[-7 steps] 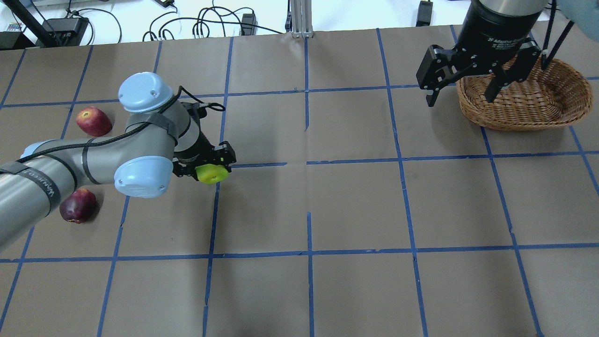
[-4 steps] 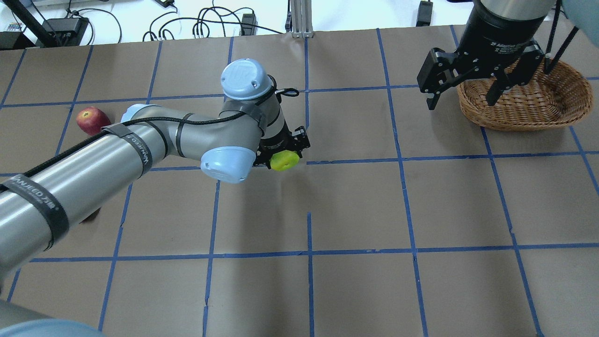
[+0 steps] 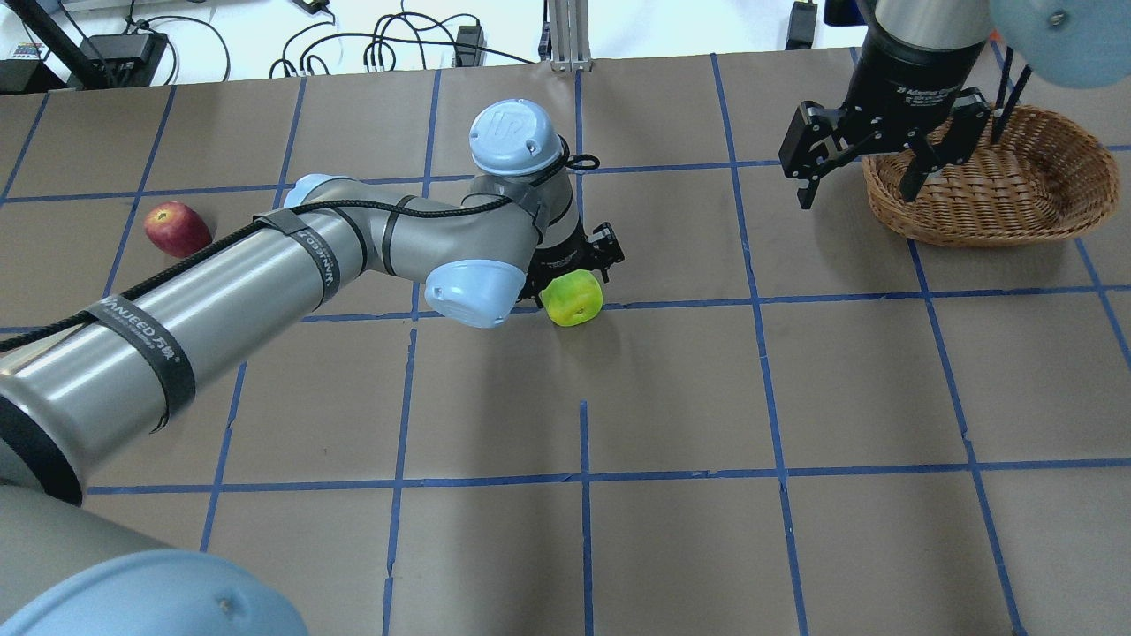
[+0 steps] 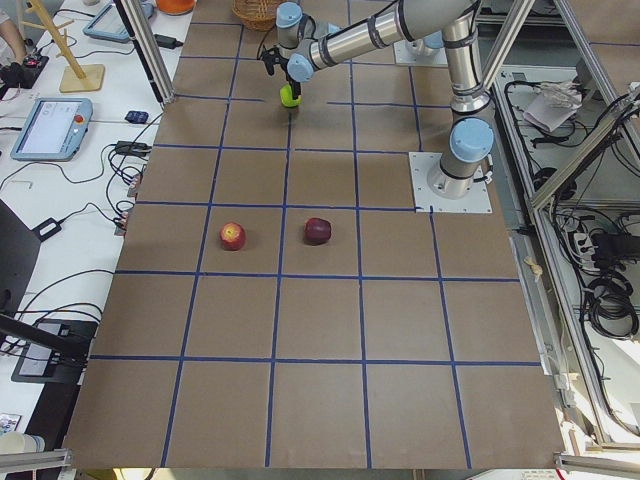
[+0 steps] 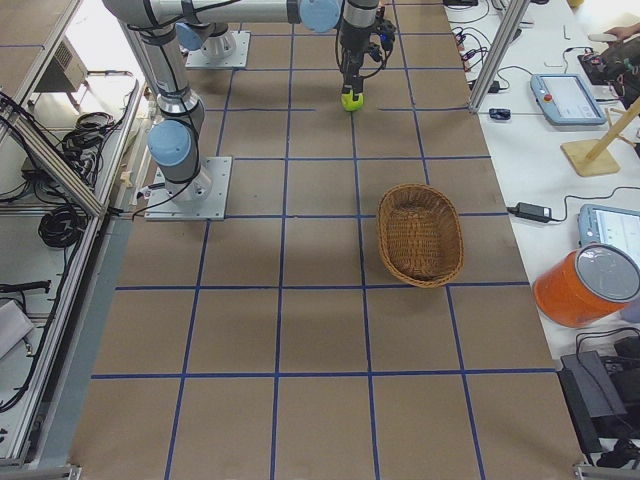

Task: Put all apples into basket
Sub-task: 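Carry the green apple with the left gripper toward the table center and release, then grasp the green apple with the right gripper while the left gripper grasps a red apple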

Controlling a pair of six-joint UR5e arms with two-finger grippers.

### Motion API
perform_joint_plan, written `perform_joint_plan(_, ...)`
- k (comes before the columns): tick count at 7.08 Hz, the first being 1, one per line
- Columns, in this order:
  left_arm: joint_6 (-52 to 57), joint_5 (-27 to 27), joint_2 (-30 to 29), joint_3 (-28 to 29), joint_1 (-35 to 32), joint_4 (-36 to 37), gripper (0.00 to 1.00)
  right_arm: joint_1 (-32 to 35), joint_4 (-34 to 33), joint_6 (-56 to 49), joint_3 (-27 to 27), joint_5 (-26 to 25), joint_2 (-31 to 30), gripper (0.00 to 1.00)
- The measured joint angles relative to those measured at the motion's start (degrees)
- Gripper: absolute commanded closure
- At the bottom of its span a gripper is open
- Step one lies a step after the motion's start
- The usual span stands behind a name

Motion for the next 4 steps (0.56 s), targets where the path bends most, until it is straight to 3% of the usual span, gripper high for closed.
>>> perform_joint_plan(2, 11.15, 1.24, 4.11, 5.04, 6.57, -16.68, 0.00, 0.20, -5.10, 0.33, -0.03, 0.67, 4.06, 0.00)
perform_joint_plan(4, 30.99, 8.57, 8.36, 7.23, 15.57, -28.91, 0.00, 3.75, -8.57, 0.95, -0.03, 2.36, 7.28, 0.00)
